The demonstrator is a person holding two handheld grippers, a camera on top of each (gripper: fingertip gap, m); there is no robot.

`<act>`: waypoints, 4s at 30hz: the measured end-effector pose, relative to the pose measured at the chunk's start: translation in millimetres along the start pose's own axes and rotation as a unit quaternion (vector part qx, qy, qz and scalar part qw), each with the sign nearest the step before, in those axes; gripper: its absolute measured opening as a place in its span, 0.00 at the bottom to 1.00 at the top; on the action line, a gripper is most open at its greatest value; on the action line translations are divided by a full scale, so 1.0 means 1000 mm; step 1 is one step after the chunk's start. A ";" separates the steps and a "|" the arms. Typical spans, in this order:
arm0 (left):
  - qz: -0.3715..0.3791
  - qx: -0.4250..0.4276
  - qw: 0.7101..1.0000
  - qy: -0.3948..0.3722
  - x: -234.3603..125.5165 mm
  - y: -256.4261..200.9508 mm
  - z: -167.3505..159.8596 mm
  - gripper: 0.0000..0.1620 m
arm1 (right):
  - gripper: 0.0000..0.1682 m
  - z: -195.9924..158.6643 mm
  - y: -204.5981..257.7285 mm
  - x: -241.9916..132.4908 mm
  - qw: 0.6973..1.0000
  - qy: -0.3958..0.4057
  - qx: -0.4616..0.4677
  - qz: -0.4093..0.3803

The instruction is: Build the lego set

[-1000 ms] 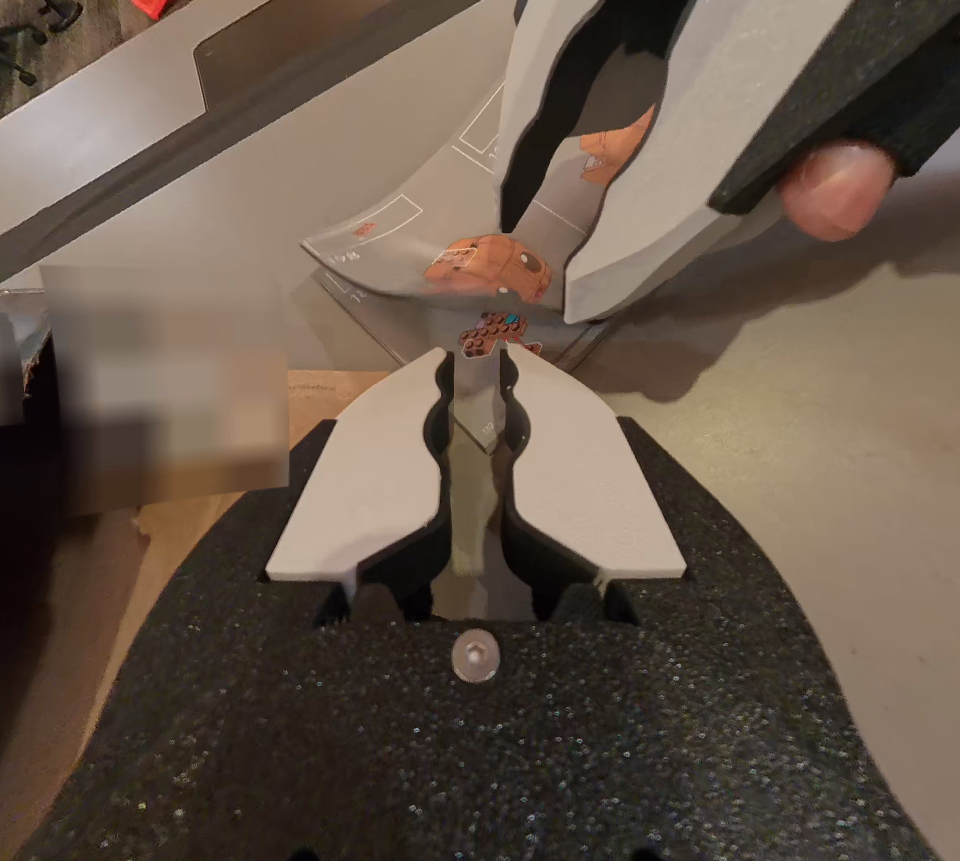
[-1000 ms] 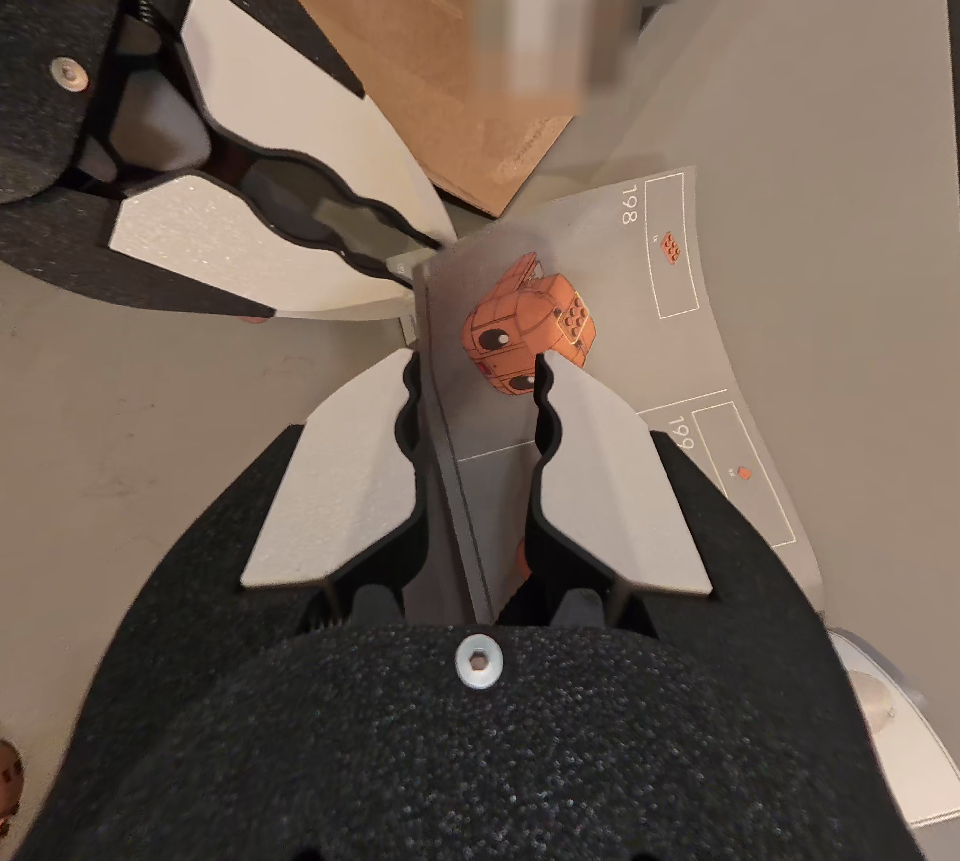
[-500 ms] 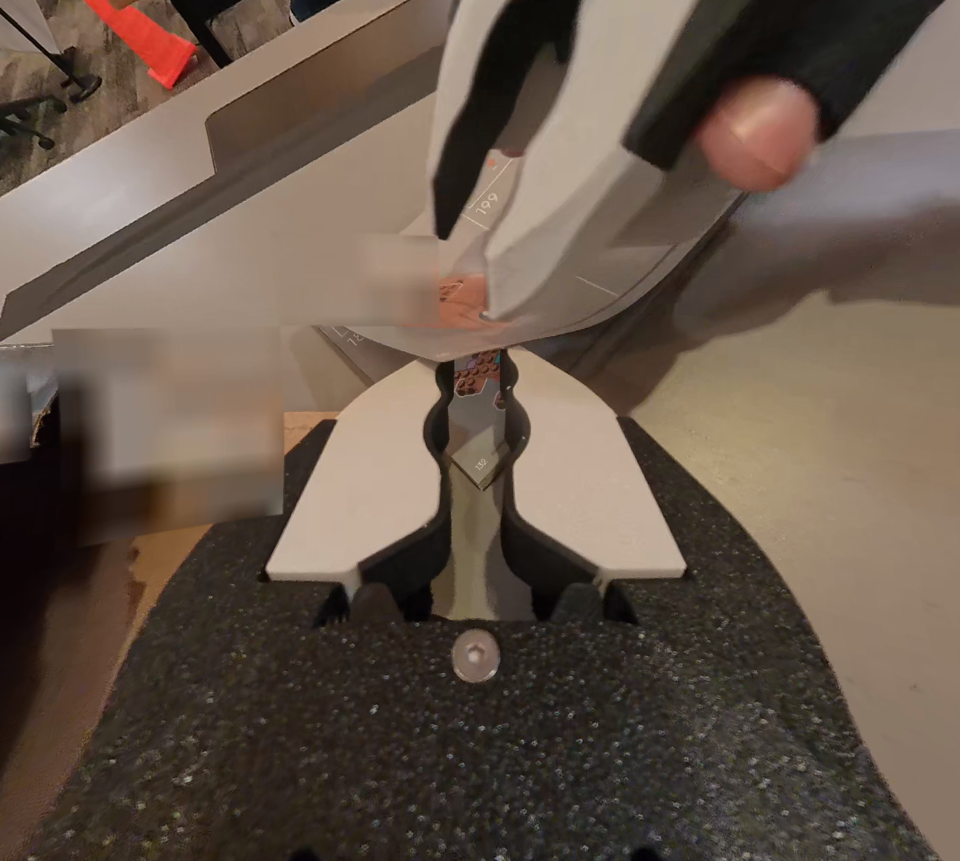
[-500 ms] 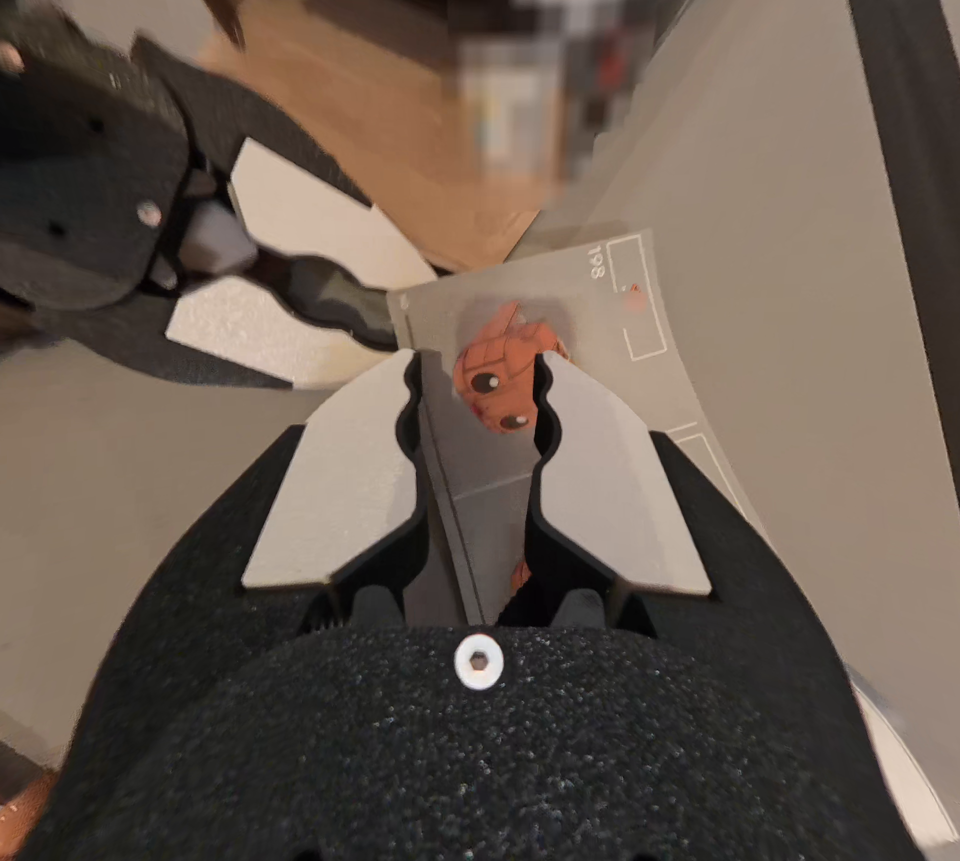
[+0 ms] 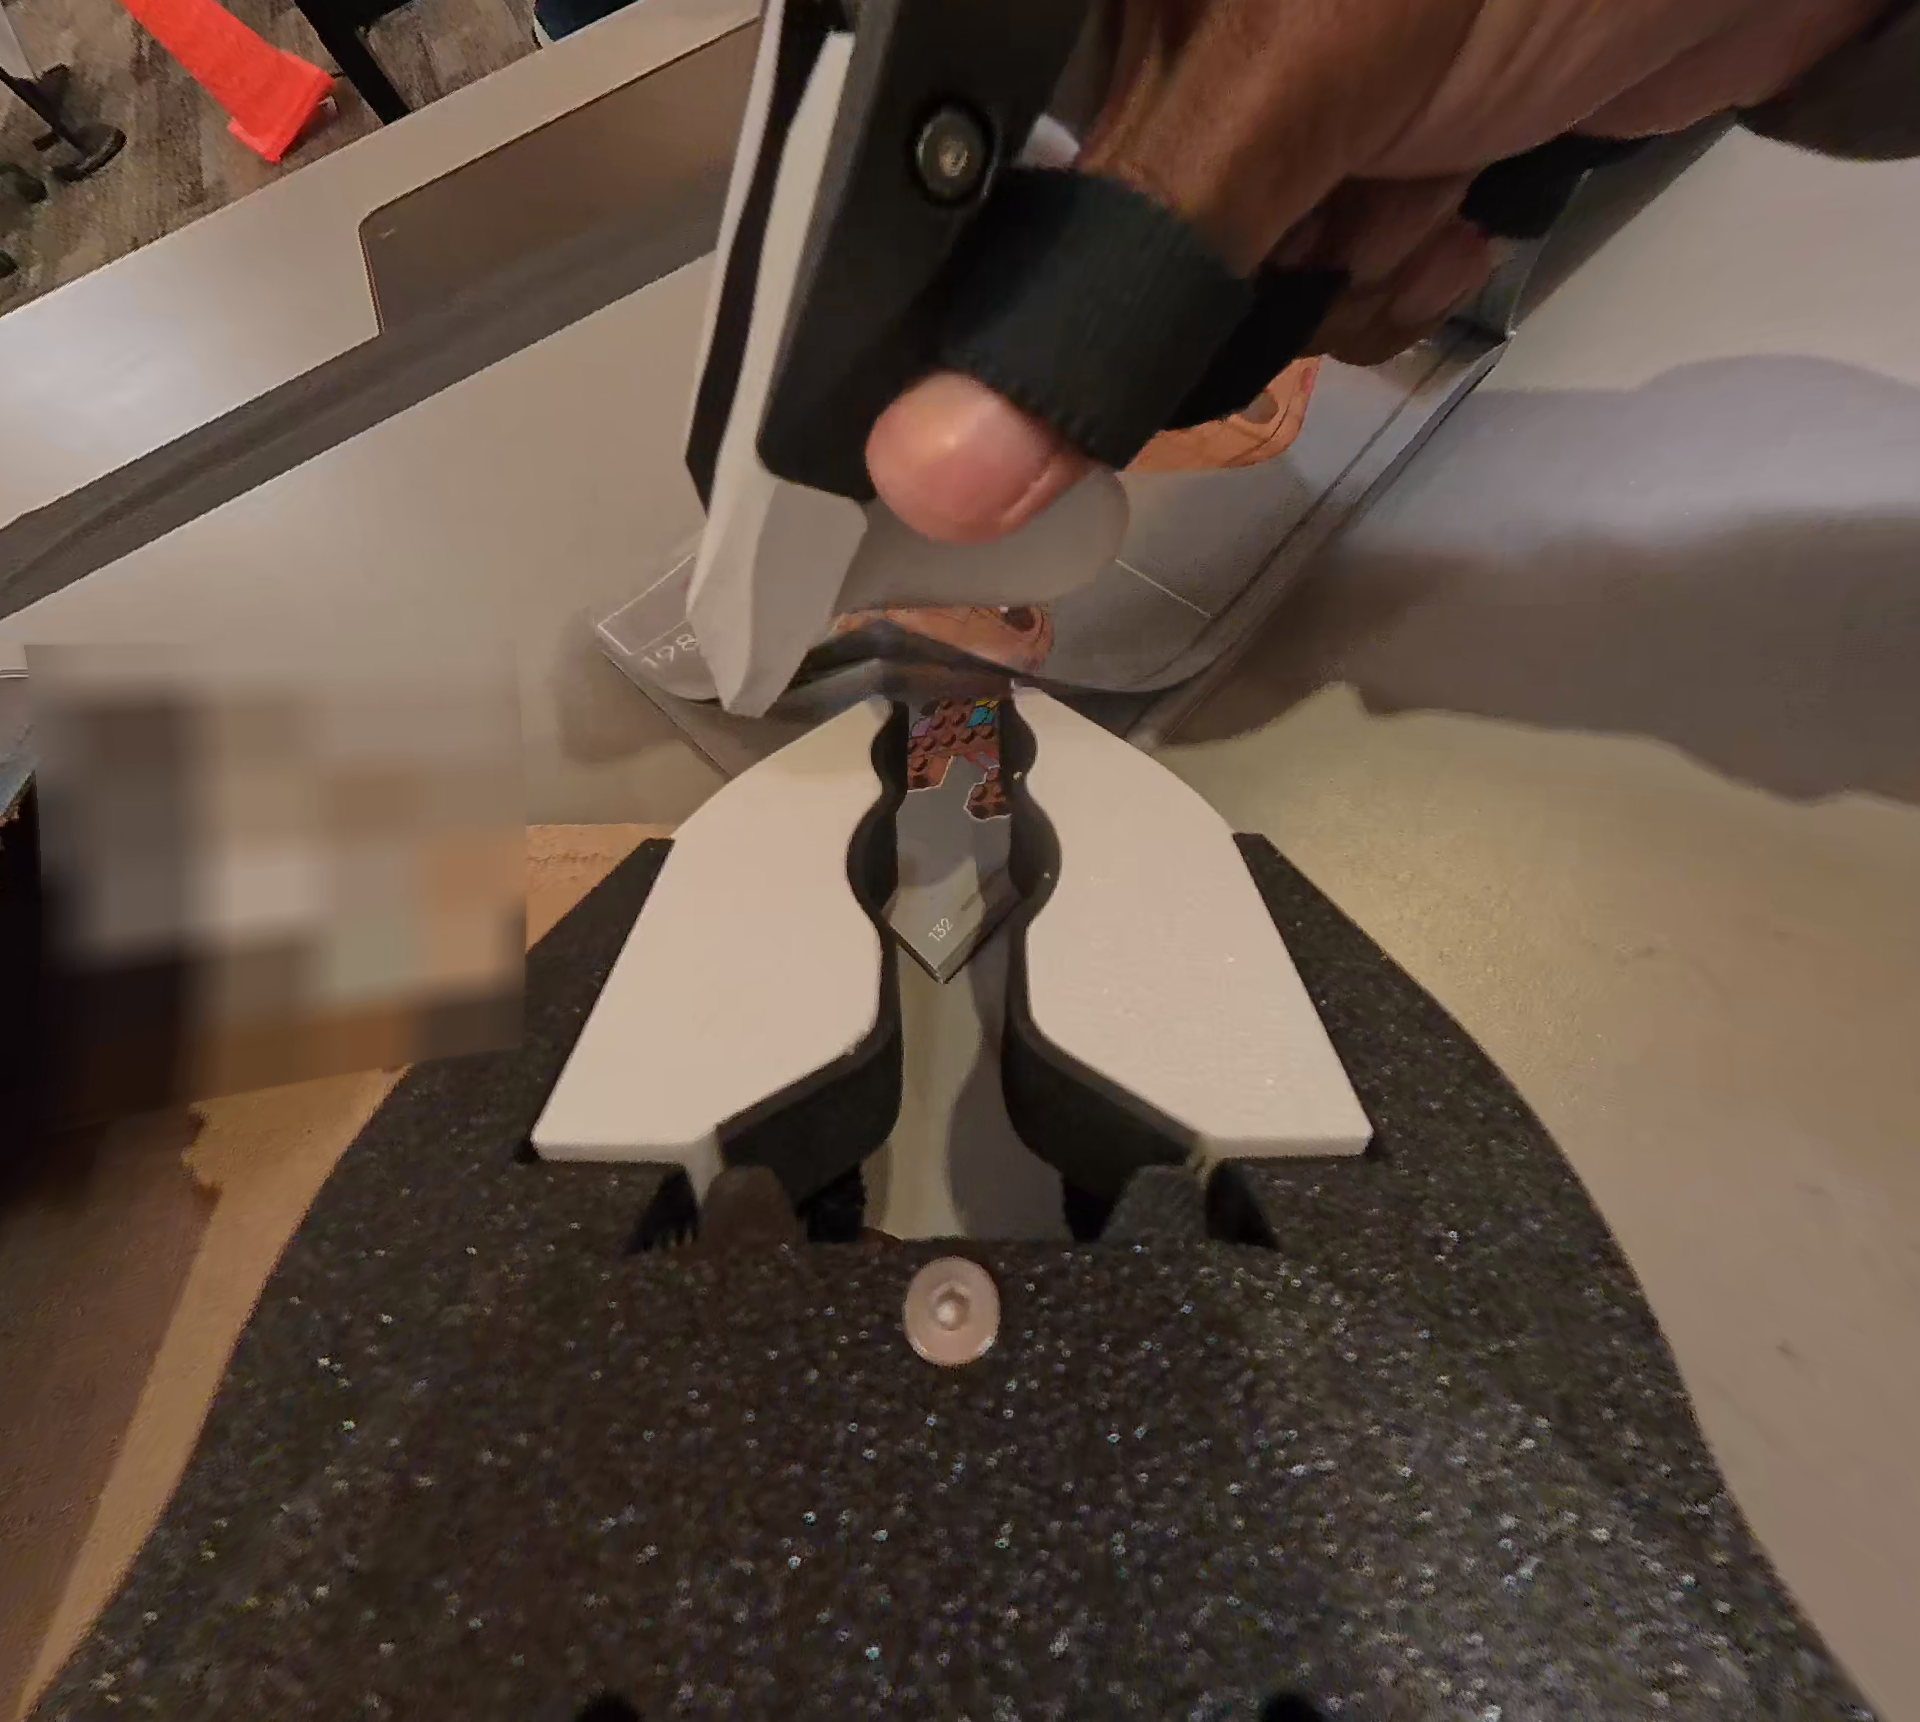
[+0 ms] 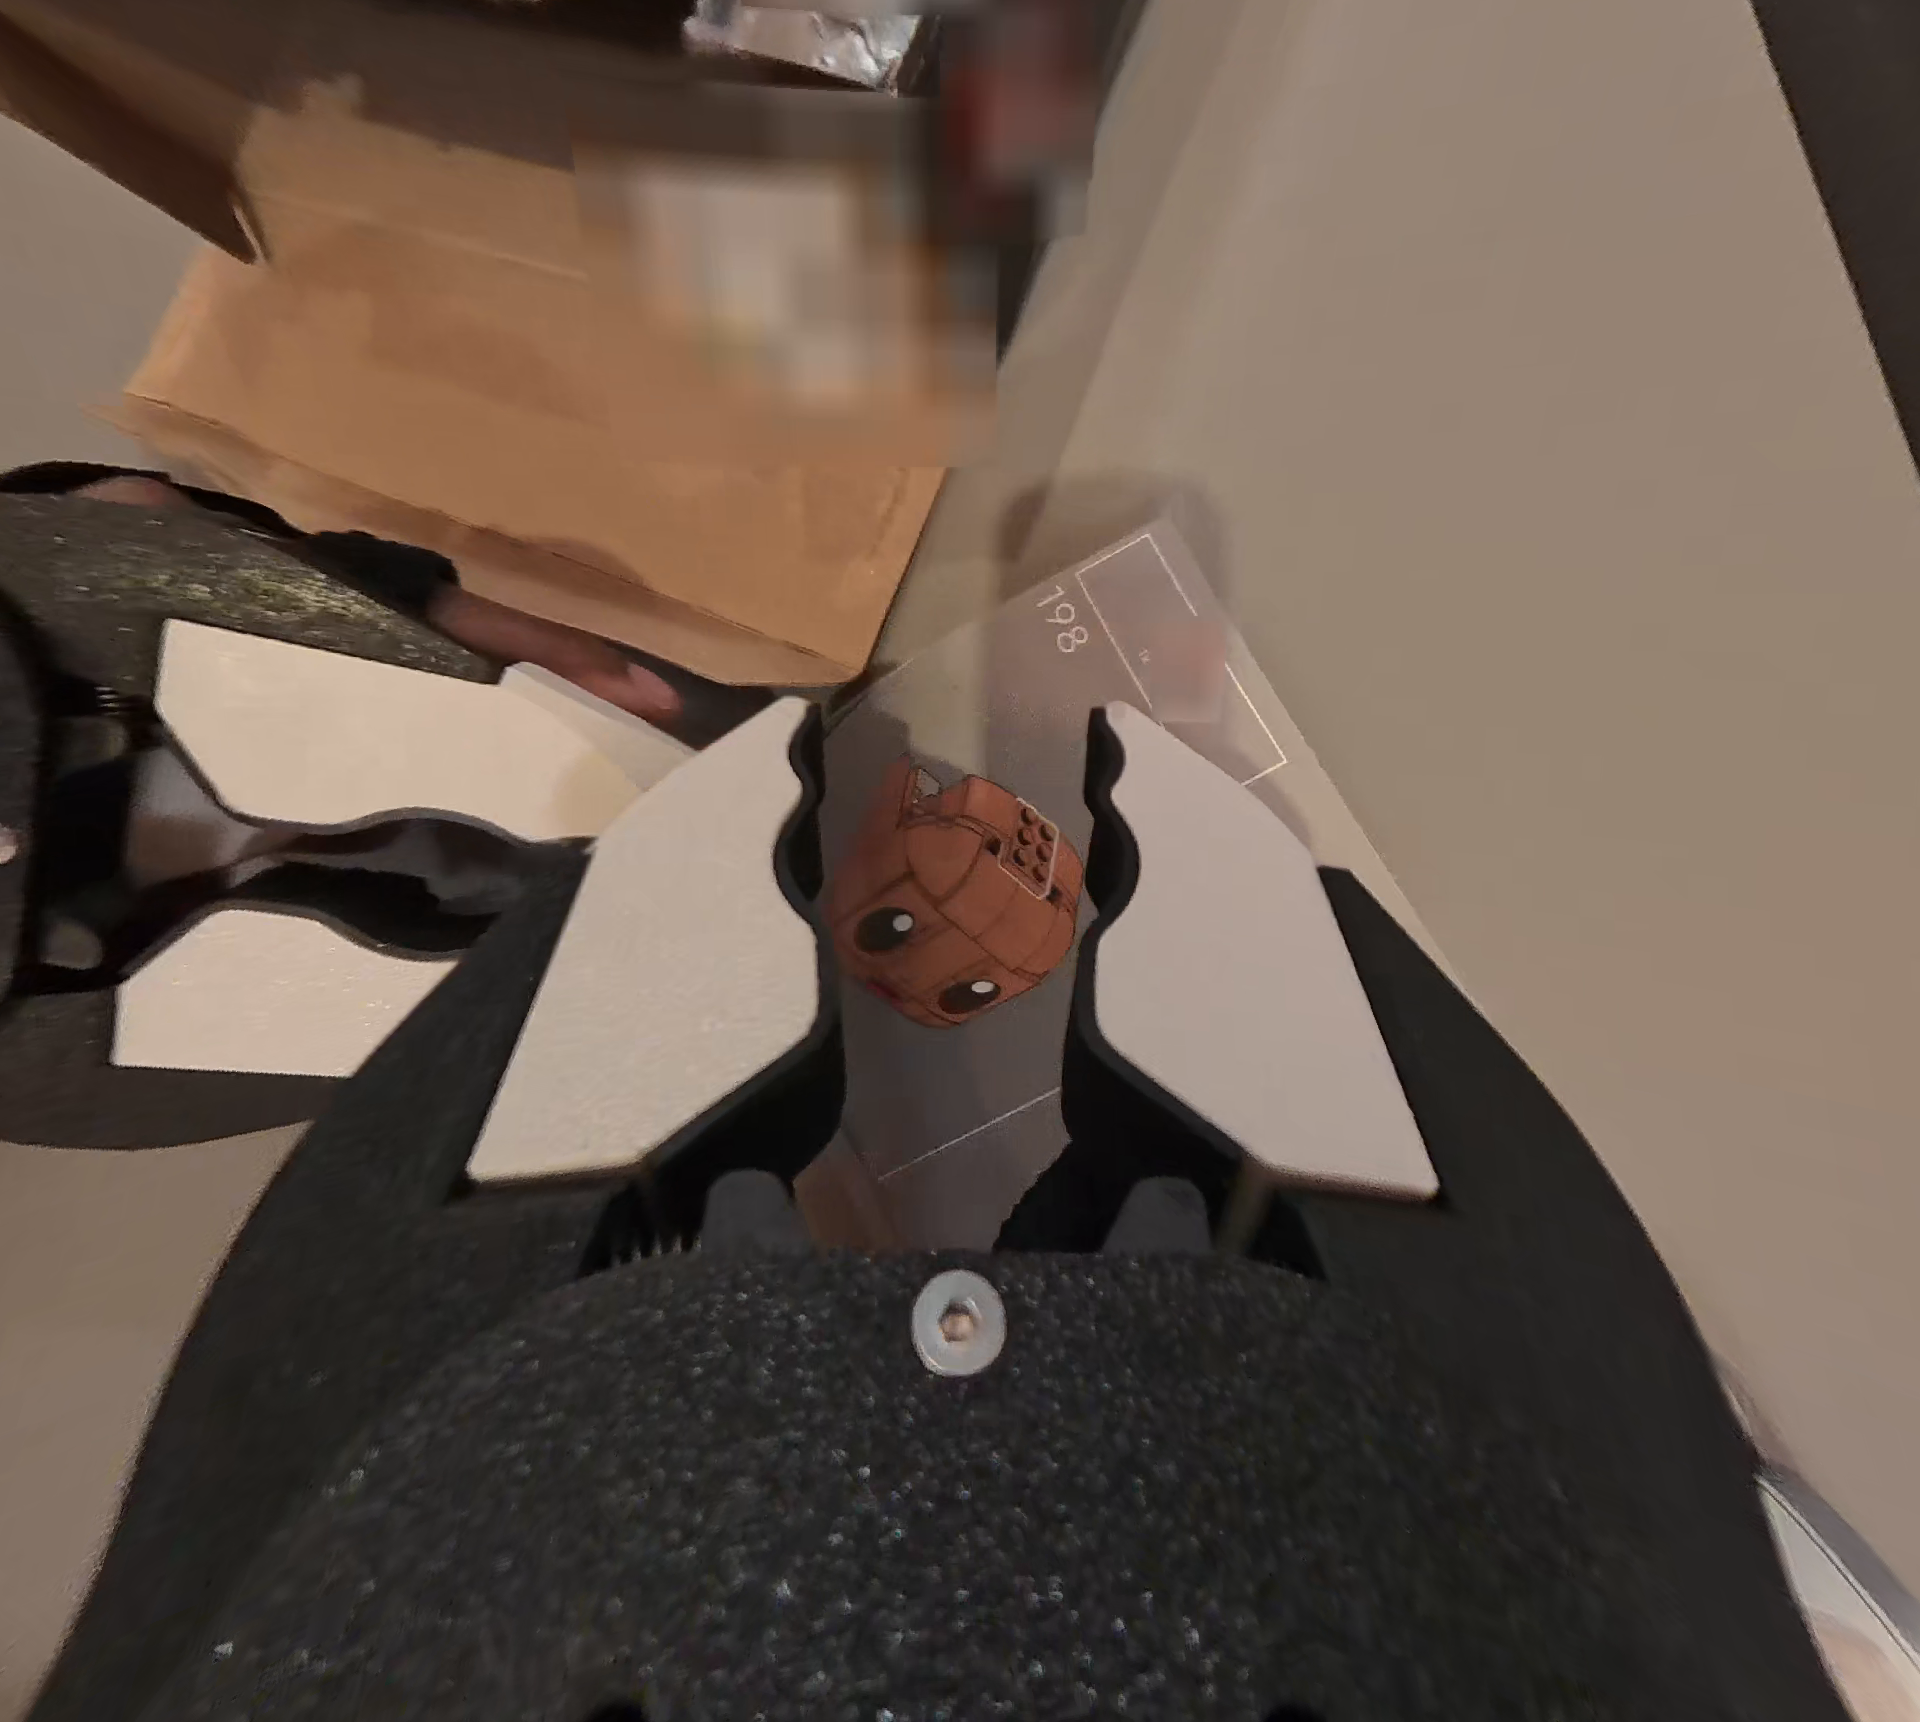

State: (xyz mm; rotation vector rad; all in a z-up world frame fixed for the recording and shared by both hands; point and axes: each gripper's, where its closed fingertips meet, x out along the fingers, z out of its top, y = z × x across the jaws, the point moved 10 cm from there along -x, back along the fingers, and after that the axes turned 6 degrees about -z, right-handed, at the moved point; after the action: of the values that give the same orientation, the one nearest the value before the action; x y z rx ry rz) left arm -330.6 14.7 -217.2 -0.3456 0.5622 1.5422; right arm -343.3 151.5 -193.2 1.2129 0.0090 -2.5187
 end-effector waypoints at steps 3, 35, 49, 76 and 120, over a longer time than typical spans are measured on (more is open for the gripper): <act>-0.002 0.001 1.000 0.003 0.000 0.000 0.000 0.10 | 0.28 -0.002 -0.002 -0.004 1.000 -0.007 0.004 0.001; -0.007 -0.005 1.000 0.025 0.002 0.001 -0.005 0.10 | 0.28 -0.020 -0.009 -0.015 0.996 -0.054 0.049 0.050; -0.015 -0.021 0.999 0.043 -0.003 0.007 -0.010 0.10 | 0.27 -0.024 -0.009 -0.014 0.995 -0.059 0.059 0.056; -0.020 -0.116 0.992 -0.038 -0.011 0.018 -0.005 0.11 | 0.27 -0.025 -0.007 -0.004 0.995 -0.052 0.059 0.061; 0.017 -0.004 1.000 0.023 0.001 -0.002 -0.004 0.11 | 0.00 -0.046 -0.007 -0.081 0.990 -0.100 0.096 0.018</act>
State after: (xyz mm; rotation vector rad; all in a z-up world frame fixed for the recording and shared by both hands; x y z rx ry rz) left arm -329.2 13.1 -221.2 -0.3790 0.6014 1.5734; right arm -264.0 189.9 -162.1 1.0107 -0.3080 -2.6462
